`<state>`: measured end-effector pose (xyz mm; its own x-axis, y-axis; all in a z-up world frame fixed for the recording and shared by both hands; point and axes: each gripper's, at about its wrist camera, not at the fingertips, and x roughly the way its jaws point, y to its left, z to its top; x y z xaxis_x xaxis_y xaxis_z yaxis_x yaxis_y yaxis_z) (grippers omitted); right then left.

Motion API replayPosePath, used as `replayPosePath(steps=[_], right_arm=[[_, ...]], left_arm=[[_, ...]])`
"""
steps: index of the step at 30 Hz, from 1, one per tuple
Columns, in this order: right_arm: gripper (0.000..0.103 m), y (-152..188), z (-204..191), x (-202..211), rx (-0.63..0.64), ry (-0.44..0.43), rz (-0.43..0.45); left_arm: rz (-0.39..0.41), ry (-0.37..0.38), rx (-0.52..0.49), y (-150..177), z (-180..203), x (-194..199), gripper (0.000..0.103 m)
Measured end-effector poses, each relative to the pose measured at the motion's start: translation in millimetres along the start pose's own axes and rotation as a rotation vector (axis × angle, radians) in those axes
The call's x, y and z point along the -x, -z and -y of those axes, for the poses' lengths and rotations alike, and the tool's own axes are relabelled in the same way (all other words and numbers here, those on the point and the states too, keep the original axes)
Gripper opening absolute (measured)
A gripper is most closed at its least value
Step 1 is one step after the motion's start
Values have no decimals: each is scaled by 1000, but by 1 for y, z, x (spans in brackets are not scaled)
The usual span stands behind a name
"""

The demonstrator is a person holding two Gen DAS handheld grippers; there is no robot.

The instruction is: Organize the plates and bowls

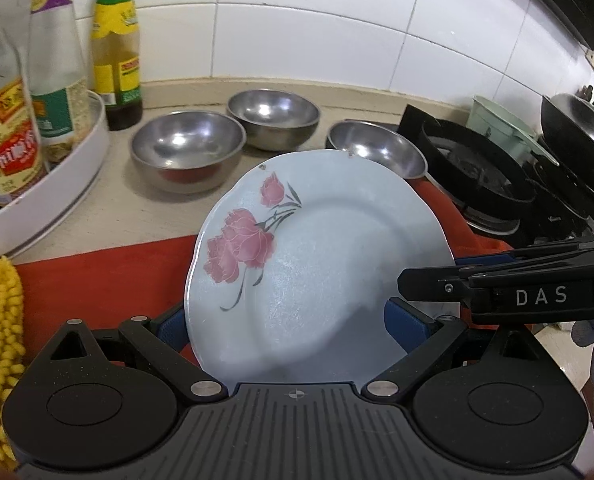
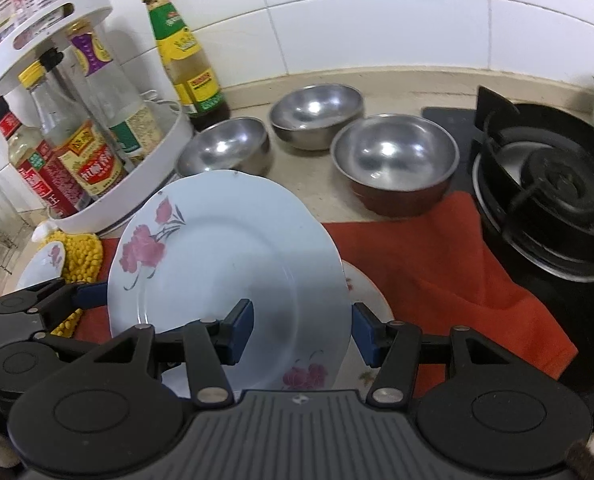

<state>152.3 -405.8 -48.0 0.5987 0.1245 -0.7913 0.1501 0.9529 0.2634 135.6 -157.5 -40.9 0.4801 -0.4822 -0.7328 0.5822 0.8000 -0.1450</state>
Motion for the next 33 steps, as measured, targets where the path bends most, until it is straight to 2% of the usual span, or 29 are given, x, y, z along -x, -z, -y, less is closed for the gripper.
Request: replayPosePath(steps=[15, 20, 25, 28, 30, 31, 33], right_arm=[[50, 13, 22, -5, -35, 47, -38], [50, 17, 30, -7, -48, 51, -34], [50, 21, 33, -2, -29, 53, -39], [50, 25, 37, -7, -47, 36, -73], [50, 27, 40, -14, -77, 2, -101], [53, 28, 41, -17, -93, -29, -113], [54, 29, 38, -20, -99, -30, -114]], left_arm=[[-94, 20, 2, 5, 8, -29, 95], [-66, 4, 3, 3, 3, -27, 96], [-99, -14, 13, 7, -4, -33, 97], [-132, 11, 24, 9, -6, -41, 97], [-128, 7, 11, 10, -4, -41, 95], [-124, 8, 9, 10, -5, -41, 94], [-120, 23, 15, 11, -6, -39, 89]])
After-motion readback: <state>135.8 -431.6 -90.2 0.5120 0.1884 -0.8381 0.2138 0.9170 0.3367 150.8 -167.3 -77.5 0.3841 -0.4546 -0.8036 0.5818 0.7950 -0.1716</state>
